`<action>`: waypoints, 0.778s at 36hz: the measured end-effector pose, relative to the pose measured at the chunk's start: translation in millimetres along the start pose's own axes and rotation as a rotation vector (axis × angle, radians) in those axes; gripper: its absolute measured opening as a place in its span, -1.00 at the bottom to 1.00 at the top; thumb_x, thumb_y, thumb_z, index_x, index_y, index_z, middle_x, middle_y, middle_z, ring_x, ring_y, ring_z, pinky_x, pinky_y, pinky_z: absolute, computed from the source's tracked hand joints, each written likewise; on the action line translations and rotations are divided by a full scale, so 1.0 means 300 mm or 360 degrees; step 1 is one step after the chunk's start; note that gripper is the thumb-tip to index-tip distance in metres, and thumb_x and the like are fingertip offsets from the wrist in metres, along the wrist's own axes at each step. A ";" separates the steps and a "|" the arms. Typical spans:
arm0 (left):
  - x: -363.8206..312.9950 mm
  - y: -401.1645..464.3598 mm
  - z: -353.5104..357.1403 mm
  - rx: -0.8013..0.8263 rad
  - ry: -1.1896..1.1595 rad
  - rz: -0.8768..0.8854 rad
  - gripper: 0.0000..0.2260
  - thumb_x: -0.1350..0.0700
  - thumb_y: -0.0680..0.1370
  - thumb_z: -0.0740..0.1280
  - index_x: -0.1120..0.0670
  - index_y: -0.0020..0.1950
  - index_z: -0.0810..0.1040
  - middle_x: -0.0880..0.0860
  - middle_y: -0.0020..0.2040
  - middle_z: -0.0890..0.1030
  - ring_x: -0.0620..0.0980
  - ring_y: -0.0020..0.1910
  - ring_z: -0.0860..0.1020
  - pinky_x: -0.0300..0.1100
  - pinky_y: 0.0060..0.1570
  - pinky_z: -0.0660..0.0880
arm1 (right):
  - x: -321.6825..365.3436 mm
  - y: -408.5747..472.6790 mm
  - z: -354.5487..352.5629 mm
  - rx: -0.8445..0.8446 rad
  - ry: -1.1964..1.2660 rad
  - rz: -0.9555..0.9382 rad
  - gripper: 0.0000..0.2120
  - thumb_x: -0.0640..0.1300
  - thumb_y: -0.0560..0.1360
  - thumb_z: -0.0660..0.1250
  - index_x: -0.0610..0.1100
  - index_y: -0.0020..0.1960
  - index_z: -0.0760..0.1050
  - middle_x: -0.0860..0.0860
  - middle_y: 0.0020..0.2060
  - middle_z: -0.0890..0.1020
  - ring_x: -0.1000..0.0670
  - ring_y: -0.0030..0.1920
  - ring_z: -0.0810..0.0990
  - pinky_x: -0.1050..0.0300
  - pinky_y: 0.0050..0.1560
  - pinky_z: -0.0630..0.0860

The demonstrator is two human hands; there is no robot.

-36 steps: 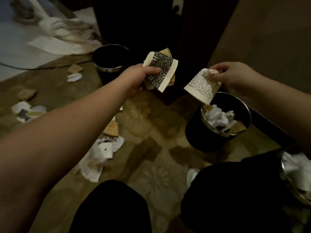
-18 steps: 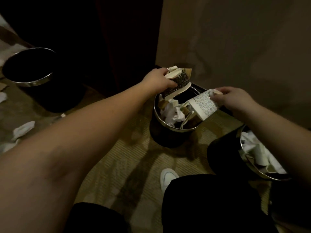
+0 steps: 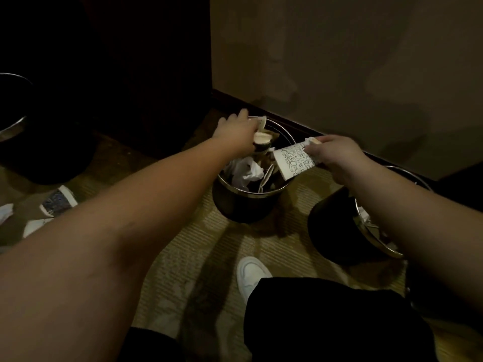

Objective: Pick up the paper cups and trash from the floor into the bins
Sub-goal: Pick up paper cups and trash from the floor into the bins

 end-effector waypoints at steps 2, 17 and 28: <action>0.007 -0.015 0.096 0.0210 0.0147 0.0012 -0.24 -0.14 0.50 0.40 -0.02 0.59 0.12 0.18 0.49 0.23 0.25 0.44 0.26 0.17 0.39 0.22 | 0.007 0.004 -0.002 -0.0006 -0.0029 -0.0016 -0.78 -0.24 0.47 0.47 -0.14 0.10 0.59 -0.15 -0.02 0.66 -0.11 -0.03 0.66 0.05 -0.05 0.62; 0.108 -0.064 0.065 0.0191 -0.0191 -0.0047 -0.36 -0.11 0.53 0.40 -0.02 0.54 0.26 0.07 0.47 0.39 0.14 0.44 0.33 0.10 0.40 0.27 | 0.084 0.026 0.131 -0.0007 -0.0241 -0.0066 -0.70 -0.21 0.48 0.47 -0.15 0.19 0.55 -0.08 -0.05 0.62 -0.08 0.02 0.65 -0.05 0.15 0.61; 0.108 -0.086 0.107 0.0045 0.0233 -0.0022 -0.35 -0.20 0.47 0.42 0.01 0.47 0.34 0.06 0.40 0.42 0.14 0.41 0.29 0.10 0.40 0.18 | 0.034 0.030 0.283 0.0026 -0.0809 -0.0227 -0.73 -0.04 0.56 0.36 -0.06 0.24 0.57 -0.01 0.01 0.62 0.02 -0.14 0.54 0.22 -0.39 0.37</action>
Point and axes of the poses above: each hand's wrist, its own y-axis towards the middle knuckle, its own z-axis out of the palm, x = y × z, the point moved 8 cm from there along y, towards the middle knuckle
